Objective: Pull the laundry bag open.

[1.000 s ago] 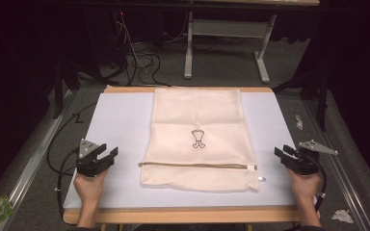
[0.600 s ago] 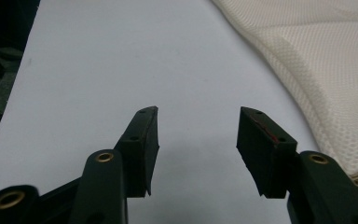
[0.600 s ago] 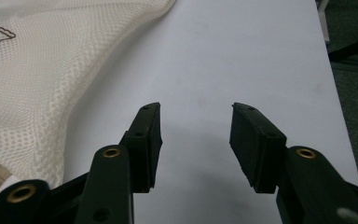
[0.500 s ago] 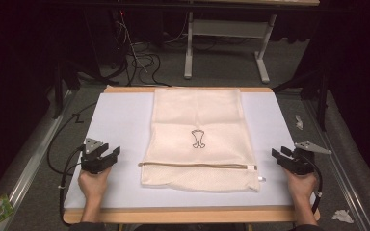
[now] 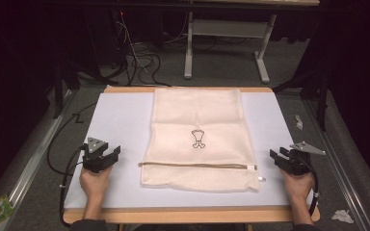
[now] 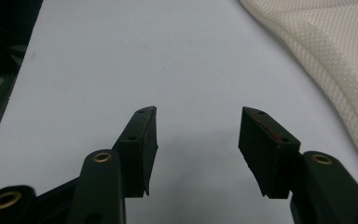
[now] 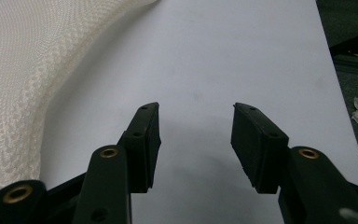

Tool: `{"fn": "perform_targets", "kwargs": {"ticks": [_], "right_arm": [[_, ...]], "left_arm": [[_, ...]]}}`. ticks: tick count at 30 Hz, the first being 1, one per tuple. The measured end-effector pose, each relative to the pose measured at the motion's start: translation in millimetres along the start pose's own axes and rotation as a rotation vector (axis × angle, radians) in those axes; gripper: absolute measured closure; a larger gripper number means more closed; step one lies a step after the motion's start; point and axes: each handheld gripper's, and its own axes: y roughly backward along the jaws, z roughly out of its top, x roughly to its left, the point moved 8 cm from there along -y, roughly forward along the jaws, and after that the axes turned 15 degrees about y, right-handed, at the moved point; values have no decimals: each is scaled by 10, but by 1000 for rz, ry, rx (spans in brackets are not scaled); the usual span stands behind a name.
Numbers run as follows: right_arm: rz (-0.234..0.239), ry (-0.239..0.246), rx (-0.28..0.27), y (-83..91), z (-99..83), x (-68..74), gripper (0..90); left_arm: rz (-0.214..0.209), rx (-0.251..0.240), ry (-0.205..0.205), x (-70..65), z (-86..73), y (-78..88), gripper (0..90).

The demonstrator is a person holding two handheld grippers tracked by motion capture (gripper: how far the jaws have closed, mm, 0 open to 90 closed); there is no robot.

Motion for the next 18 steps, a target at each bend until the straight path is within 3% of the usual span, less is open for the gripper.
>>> {"fn": "perform_targets", "kwargs": {"ticks": [11,18], "right_arm": [[-5,6,16,-16,-14,6,489],[11,36,65,-66,-35,47,473]], "left_arm": [[-6,10,-13,-42,-51,-89,468],[3,20,-18,-35,-65,-116,462]]}}
